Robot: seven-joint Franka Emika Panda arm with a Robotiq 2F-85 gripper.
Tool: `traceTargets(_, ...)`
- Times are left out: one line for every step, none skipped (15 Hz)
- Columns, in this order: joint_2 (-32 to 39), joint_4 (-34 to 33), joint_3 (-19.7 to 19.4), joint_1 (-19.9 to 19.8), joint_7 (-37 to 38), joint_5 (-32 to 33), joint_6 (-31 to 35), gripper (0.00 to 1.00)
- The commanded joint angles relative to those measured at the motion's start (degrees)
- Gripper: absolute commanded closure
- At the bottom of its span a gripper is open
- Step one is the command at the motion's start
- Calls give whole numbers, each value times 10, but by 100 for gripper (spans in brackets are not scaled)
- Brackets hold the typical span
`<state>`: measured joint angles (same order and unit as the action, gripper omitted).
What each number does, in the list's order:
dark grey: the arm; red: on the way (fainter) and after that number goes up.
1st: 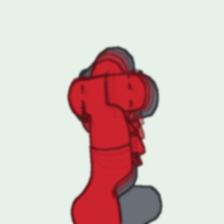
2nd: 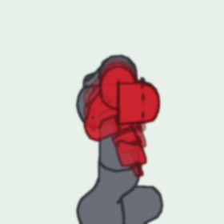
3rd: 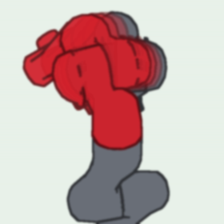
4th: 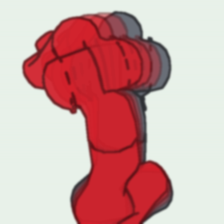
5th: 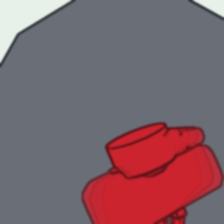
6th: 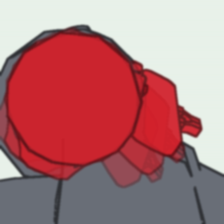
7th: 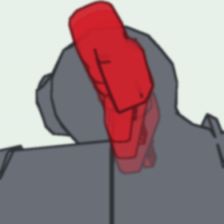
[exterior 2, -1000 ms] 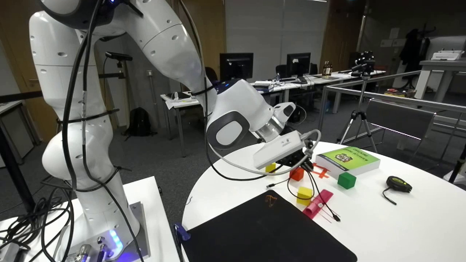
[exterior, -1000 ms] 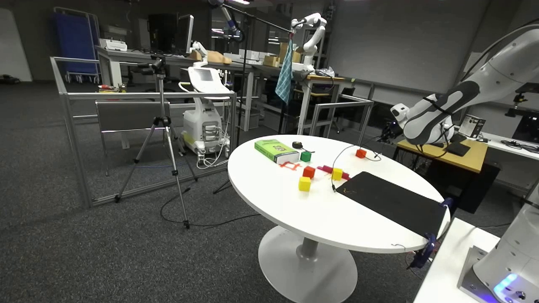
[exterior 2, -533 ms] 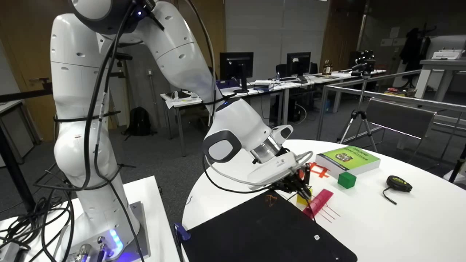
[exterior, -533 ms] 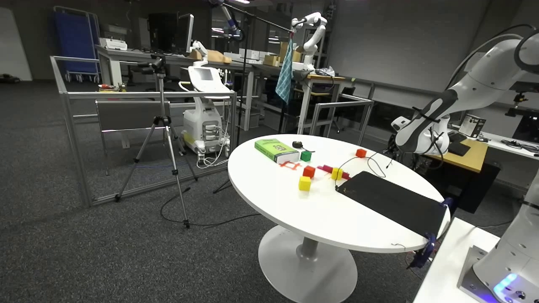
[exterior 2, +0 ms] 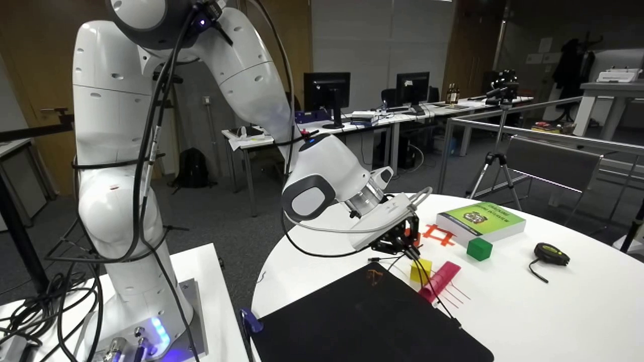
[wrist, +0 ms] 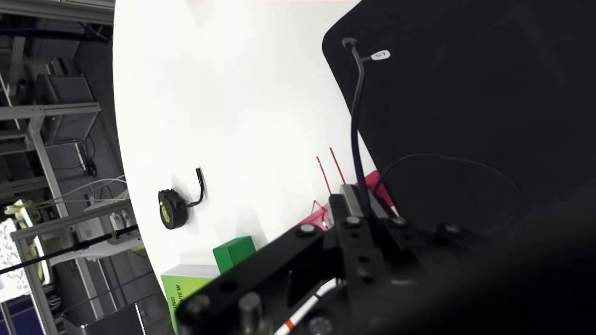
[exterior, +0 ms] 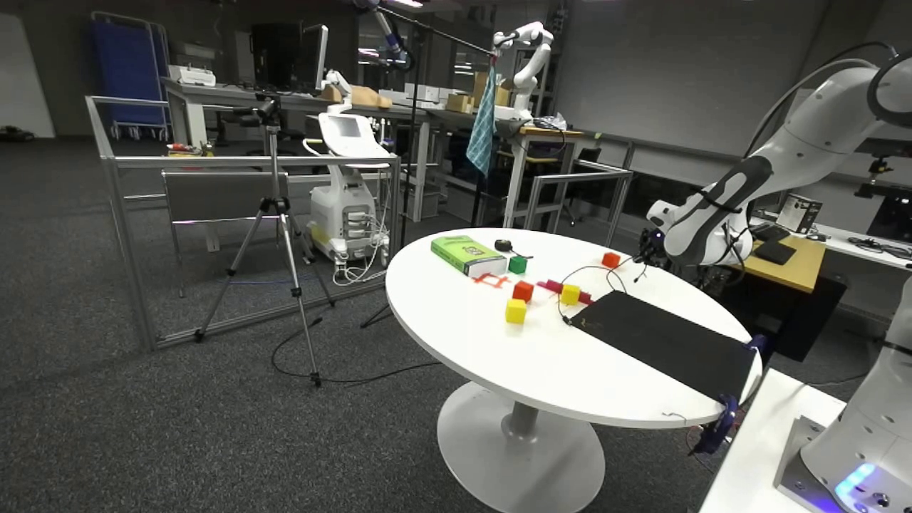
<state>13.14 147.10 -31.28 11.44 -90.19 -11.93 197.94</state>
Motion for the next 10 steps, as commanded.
traceTargets(-6,-2,5,-26,-5,32,-16,99)
traceTargets(-6,-5,1,-28,-4,30,-27,99)
traceTargets(-5,-7,-3,-30,-2,25,-35,99)
traceTargets(-4,-10,-11,-32,-3,19,-48,99)
traceTargets(-5,-12,-14,-37,-3,18,-58,99)
traceTargets(-5,-15,-15,-45,0,19,-65,99)
traceTargets(-4,-18,-17,-50,0,19,-72,99)
traceTargets(-2,-20,-17,-56,0,19,-76,99)
traceTargets(2,-24,-19,-60,0,18,-77,99)
traceTargets(6,-28,-15,-68,2,18,-71,99)
